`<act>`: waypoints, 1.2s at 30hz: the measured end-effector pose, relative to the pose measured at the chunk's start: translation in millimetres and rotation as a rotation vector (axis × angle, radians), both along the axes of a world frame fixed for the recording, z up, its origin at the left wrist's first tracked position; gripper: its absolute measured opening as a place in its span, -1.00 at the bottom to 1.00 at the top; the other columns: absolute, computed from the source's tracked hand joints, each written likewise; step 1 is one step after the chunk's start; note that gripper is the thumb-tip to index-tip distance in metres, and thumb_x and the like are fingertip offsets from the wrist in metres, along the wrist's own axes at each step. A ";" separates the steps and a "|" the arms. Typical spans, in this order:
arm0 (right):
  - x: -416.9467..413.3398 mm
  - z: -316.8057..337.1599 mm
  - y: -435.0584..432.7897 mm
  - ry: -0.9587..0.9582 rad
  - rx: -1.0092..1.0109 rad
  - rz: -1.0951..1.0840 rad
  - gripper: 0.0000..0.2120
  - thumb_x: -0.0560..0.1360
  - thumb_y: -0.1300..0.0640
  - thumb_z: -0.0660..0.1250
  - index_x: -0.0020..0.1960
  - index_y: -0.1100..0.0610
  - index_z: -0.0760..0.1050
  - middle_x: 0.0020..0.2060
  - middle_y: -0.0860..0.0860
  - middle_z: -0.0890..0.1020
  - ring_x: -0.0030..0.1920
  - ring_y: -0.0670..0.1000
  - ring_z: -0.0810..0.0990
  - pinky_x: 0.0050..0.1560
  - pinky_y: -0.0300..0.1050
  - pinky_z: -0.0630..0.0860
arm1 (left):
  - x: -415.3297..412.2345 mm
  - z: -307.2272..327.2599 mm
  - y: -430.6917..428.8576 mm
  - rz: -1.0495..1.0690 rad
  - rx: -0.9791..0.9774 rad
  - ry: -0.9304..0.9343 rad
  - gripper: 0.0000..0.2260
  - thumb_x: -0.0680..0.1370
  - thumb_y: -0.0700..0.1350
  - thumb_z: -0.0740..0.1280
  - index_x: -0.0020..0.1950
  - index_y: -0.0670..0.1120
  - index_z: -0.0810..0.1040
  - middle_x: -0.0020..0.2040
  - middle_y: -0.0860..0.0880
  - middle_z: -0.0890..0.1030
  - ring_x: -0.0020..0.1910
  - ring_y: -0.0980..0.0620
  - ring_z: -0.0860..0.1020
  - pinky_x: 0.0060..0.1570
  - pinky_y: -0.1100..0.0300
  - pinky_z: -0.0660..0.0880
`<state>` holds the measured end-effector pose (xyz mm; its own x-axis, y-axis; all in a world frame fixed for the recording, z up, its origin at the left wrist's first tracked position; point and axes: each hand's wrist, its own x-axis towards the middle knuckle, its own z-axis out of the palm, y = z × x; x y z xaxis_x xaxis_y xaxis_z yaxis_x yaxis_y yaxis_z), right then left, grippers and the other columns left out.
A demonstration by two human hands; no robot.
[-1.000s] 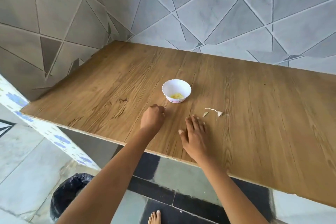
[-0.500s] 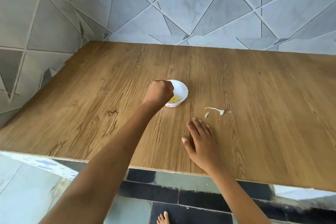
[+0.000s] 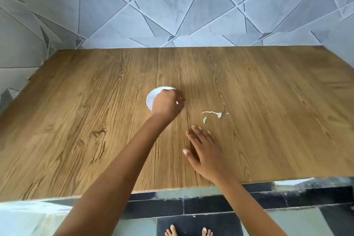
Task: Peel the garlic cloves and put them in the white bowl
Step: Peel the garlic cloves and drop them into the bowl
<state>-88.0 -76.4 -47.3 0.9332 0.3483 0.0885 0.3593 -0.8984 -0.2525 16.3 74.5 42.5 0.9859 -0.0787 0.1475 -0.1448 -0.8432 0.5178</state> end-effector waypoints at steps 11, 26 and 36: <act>-20.1 -0.2 -27.2 -0.109 0.093 -0.180 -0.53 0.56 -0.16 0.02 0.28 0.07 0.48 0.29 0.04 0.51 0.29 0.07 0.48 0.31 0.00 0.31 | -10.2 -40.3 -71.5 -0.131 0.129 0.160 -0.92 0.47 -0.17 0.28 -0.22 -0.09 0.51 -0.18 -0.11 0.61 -0.16 -0.12 0.58 -0.30 0.16 0.39; -14.8 6.4 -38.0 -0.042 0.589 -0.116 -0.87 0.51 0.14 0.36 0.04 0.09 0.62 -0.12 -0.06 0.66 -0.09 -0.03 0.60 -0.09 -0.08 0.56 | -107.1 -51.4 -23.7 -0.098 -0.422 0.195 -0.92 0.42 -0.29 0.45 -0.15 -0.13 0.63 -0.27 0.02 0.63 -0.30 0.18 0.58 -0.19 0.25 0.57; -14.8 11.1 -41.6 -0.024 0.669 -0.094 -0.94 0.51 0.18 0.34 -0.09 0.08 0.59 -0.24 -0.11 0.63 -0.18 -0.11 0.59 -0.25 -0.12 0.55 | -118.3 -28.7 -24.1 0.034 -0.868 0.530 -0.96 0.51 -0.27 0.37 -0.06 -0.20 0.61 -0.24 -0.13 0.63 -0.31 0.07 0.60 -0.26 0.30 0.58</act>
<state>-102.8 -118.0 -36.2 0.9520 0.1287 0.2779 0.2996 -0.5788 -0.7585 -102.0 50.4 13.8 0.9407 -0.1232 -0.3162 0.2982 -0.1448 0.9435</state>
